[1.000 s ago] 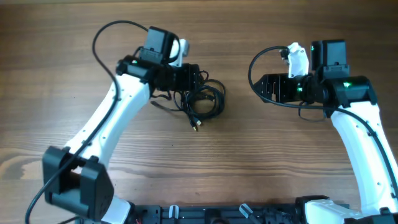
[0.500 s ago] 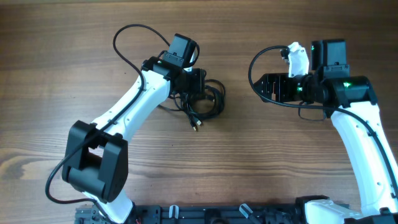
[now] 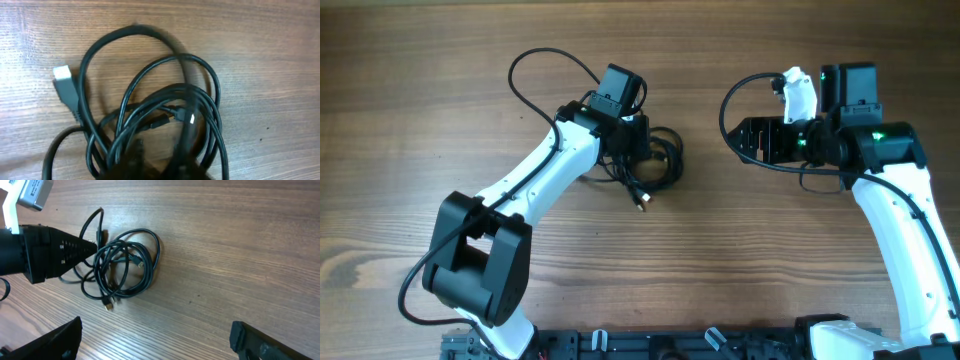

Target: Untangle cables

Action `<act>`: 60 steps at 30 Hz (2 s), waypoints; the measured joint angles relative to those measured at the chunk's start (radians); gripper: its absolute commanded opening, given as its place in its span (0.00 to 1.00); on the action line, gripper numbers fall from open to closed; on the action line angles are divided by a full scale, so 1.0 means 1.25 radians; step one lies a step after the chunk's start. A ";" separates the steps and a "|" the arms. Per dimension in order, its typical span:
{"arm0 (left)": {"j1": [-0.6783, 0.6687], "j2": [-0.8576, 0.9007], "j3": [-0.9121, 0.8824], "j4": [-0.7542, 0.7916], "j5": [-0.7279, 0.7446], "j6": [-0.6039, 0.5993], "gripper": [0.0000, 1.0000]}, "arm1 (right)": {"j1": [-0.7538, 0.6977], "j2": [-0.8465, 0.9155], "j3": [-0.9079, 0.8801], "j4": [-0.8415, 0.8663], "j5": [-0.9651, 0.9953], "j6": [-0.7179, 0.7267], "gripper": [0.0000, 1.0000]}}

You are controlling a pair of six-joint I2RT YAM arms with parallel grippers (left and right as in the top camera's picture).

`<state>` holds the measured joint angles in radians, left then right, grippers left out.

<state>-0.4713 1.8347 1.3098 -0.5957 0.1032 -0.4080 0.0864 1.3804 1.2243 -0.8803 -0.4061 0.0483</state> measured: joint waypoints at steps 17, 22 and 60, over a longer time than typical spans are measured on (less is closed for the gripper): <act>0.000 -0.299 0.032 -0.047 0.046 -0.029 0.04 | 0.000 0.000 0.000 0.022 -0.050 0.028 0.99; 0.000 -0.322 0.032 -0.047 0.087 -0.055 0.04 | 0.000 0.000 0.000 0.023 -0.099 0.045 0.99; 0.203 -0.239 0.032 0.034 0.623 -0.326 0.04 | 0.334 0.132 0.000 0.309 -0.060 0.157 0.15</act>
<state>-0.2176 1.5364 1.3499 -0.5529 0.8814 -0.8154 0.5045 1.5455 1.2240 -0.4938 -0.4808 0.2440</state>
